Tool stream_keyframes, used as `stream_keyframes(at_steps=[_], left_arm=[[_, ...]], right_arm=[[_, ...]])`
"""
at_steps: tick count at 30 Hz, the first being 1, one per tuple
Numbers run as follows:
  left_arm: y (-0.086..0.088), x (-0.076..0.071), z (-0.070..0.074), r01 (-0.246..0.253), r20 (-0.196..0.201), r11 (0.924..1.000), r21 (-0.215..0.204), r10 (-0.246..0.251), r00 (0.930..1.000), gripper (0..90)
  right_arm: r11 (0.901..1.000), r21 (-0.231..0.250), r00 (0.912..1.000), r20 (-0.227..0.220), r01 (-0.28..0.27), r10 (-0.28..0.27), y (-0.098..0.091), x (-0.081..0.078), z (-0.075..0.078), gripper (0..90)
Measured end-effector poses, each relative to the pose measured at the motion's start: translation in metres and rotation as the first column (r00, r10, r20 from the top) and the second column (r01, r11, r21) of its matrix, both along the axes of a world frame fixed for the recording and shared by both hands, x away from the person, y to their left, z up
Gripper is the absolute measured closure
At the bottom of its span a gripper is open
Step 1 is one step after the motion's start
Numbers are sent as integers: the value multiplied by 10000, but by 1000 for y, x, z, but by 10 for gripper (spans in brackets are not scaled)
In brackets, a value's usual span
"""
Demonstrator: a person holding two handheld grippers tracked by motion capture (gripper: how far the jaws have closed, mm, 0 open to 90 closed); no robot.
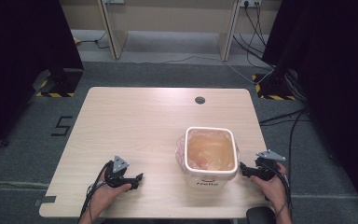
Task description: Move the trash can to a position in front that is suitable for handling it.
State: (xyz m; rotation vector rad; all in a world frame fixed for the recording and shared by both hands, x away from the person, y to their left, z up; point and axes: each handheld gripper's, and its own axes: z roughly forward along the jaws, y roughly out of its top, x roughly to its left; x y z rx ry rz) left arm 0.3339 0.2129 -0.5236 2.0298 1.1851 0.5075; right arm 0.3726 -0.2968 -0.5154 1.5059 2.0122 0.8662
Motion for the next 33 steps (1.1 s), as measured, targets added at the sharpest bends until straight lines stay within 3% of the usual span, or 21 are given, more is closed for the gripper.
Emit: stream_keyframes(at_steps=[12,16,18,22,23,25,29,33], left_arm=[[-1,0,0,-188,30,9998,3,188,9998,156],[-1,-1,1,-332,269,9994,-117,335,9991,161],[-5,-1,6,-295,299,9981,-533,311,9991,161],[-16,-2,16,47,375,9950,-995,-10,9993,160],[-16,-2,16,47,375,9950,-995,-10,9993,161],[-23,-1,24,166,431,9899,-1407,-107,9990,161],[-31,1,33,298,534,9834,-1788,-206,9984,161],[-43,3,46,535,669,9748,-2166,-398,9970,161]], right_arm=[[10000,16,10000,-6,-22,22,0,0,0,146],[9998,58,9998,-41,-186,187,-1,0,0,140],[9980,601,9997,-90,-214,220,-2,0,2,163],[9980,638,9991,433,5,-33,-6,-2,13,167],[9959,898,9984,558,46,-97,-6,-2,17,167],[9913,1316,9972,739,-3,-95,-6,-4,25,167],[9915,1294,9960,895,-165,49,-3,-8,34,167],[9878,1393,9942,909,-694,570,6,-12,44,171]])
